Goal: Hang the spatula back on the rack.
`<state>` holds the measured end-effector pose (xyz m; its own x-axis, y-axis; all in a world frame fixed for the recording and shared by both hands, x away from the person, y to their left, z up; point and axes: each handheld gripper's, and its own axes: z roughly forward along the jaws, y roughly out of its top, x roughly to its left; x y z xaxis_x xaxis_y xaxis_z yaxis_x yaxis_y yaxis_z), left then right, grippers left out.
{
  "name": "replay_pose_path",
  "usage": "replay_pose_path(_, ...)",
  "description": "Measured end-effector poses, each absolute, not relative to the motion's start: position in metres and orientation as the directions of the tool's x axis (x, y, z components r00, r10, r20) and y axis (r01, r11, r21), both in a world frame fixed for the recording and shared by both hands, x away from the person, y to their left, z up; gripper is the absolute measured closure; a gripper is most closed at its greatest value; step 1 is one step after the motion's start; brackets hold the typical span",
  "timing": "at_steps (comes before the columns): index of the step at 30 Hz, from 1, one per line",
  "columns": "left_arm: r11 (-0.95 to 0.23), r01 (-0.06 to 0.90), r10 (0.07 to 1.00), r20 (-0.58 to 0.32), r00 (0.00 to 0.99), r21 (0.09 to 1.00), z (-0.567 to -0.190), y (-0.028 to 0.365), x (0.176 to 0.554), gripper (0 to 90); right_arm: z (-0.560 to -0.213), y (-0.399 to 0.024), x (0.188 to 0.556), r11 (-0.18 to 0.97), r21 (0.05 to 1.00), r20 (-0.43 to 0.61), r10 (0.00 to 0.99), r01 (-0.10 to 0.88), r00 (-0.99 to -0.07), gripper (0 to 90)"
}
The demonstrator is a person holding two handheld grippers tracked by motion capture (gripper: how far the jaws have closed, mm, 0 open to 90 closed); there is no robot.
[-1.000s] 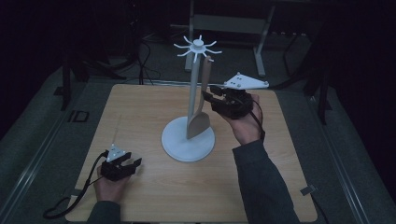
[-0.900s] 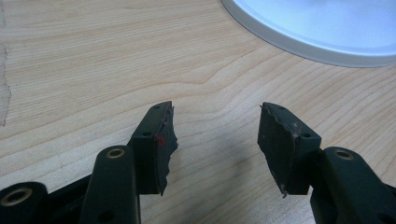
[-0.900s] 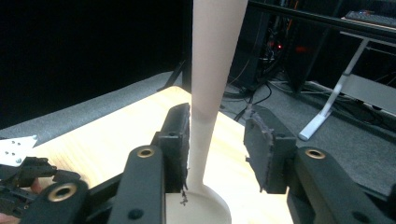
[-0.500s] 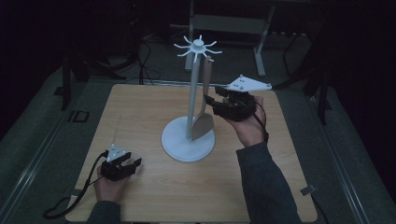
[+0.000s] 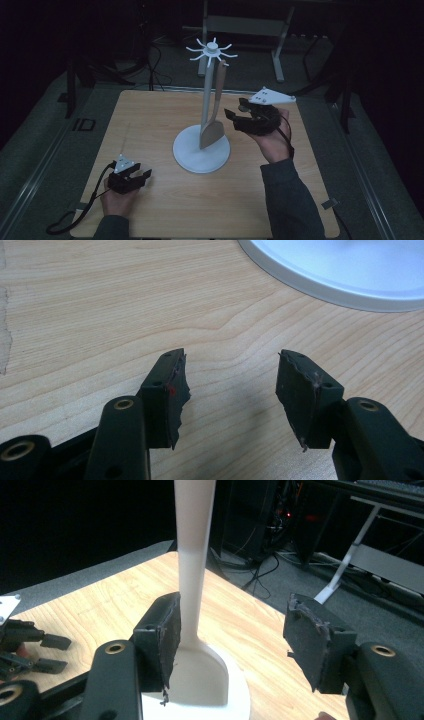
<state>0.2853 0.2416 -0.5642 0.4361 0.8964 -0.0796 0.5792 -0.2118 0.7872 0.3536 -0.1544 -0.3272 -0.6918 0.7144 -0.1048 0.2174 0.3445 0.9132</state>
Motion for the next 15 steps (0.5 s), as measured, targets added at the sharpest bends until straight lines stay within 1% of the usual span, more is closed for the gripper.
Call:
replay_pose_path(6, -0.215, 0.583, 0.898, -0.076, 0.433, 0.784, -0.564, 0.241, 0.286, 45.8, -0.334, -0.163, 0.350, 0.351, 0.908, -0.107, 0.723, 0.229, -0.682, 38.2)
replay_pose_path(14, -0.212, 0.590, 0.901, -0.078, 0.427, 0.779, -0.564, 0.242, 0.286, 45.8, -0.367, -0.192, 0.345, 0.356, 0.884, -0.083, 0.757, 0.303, -0.648, 37.5)
replay_pose_path(15, -0.212, 0.590, 0.901, -0.078, 0.427, 0.779, -0.564, 0.242, 0.286, 45.8, -0.367, -0.192, 0.345, 0.356, 0.884, -0.083, 0.757, 0.303, -0.648, 37.5)
